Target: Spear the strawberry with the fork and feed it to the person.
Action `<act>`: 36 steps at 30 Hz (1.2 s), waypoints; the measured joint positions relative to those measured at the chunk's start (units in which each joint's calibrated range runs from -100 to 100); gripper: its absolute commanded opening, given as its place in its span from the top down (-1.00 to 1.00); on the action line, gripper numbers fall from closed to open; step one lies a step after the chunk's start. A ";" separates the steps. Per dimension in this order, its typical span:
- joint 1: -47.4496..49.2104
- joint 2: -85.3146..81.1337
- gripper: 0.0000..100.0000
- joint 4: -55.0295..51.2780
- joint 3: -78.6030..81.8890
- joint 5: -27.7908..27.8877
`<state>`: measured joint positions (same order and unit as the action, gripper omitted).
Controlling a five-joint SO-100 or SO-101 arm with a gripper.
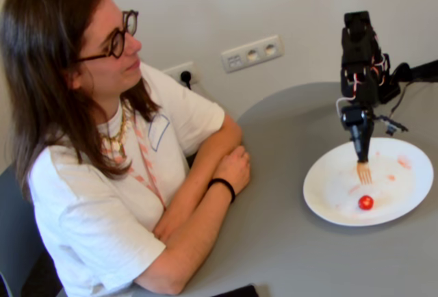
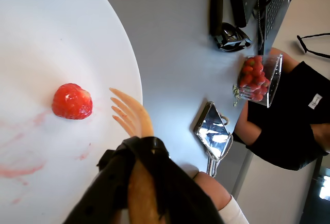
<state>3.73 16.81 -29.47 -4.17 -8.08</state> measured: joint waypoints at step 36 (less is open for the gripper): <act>1.76 11.55 0.98 -23.94 -2.81 -0.05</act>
<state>5.49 28.36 -53.41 -6.97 -8.13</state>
